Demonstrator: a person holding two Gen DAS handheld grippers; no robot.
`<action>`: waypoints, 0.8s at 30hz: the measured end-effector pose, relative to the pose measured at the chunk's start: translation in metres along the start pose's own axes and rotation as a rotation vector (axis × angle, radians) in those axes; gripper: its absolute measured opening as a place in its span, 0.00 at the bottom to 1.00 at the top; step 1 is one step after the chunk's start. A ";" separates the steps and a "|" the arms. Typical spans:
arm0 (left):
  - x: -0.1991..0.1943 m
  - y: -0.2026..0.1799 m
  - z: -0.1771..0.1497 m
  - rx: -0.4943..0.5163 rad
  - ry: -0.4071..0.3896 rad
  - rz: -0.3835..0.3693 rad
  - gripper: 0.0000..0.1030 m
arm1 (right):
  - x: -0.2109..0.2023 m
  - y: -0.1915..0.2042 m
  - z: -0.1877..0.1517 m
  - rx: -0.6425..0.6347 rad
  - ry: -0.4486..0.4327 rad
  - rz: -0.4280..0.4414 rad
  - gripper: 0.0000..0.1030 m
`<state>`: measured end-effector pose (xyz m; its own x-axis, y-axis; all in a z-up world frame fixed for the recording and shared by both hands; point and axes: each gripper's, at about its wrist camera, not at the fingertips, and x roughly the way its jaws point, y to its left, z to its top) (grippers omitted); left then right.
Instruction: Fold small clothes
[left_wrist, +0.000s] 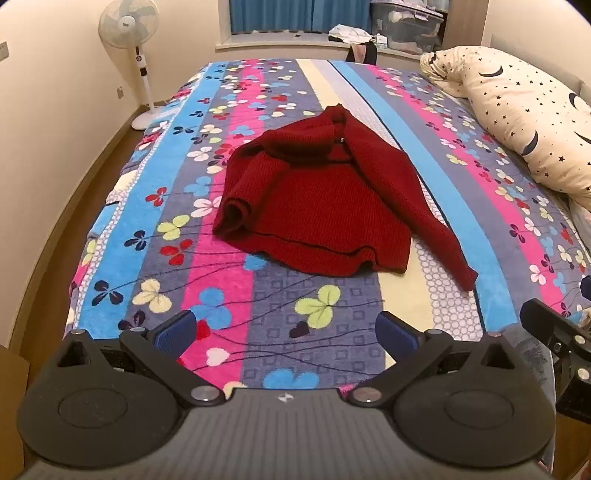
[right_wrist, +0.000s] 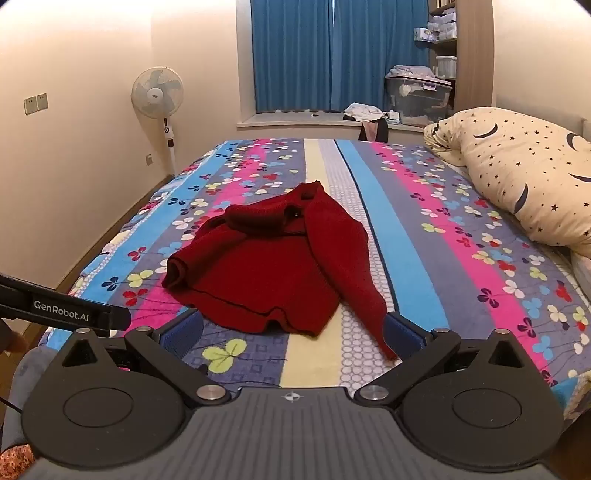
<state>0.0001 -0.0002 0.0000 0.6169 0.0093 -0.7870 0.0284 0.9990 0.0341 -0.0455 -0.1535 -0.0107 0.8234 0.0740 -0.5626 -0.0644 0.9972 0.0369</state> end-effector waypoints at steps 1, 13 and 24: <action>0.000 0.000 0.000 0.000 -0.001 0.000 1.00 | 0.000 -0.001 0.000 0.003 0.000 0.007 0.99; 0.004 -0.001 -0.003 0.001 0.009 -0.002 1.00 | 0.005 0.003 -0.004 0.016 0.016 0.014 0.99; 0.003 0.001 -0.004 0.003 0.008 -0.004 1.00 | 0.007 0.004 -0.002 0.015 0.023 0.021 0.99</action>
<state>-0.0006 0.0012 -0.0050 0.6107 0.0059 -0.7918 0.0327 0.9989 0.0327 -0.0413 -0.1488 -0.0162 0.8086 0.0946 -0.5807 -0.0728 0.9955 0.0608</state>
